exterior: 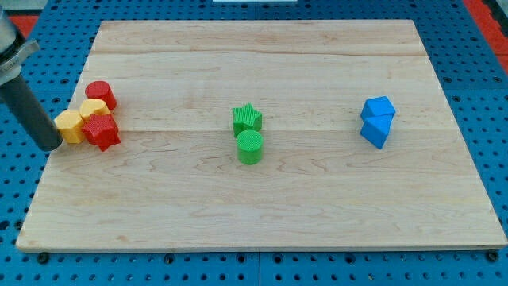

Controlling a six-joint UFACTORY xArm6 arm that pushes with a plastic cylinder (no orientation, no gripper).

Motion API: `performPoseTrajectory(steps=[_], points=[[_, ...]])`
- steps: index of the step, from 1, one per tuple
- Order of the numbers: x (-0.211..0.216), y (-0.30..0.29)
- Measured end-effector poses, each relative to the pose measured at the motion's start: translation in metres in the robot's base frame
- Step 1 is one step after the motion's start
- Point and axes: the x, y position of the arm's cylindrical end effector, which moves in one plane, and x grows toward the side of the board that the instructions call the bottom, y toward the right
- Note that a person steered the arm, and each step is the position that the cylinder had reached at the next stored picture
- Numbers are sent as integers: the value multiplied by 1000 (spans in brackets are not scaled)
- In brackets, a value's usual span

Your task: Separate yellow hexagon from the yellow heart

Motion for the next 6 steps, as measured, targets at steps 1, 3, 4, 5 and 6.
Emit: performPoseTrajectory(steps=[1, 3, 4, 5, 6], points=[[1, 0], [1, 22], [1, 49], [1, 50], [32, 49]])
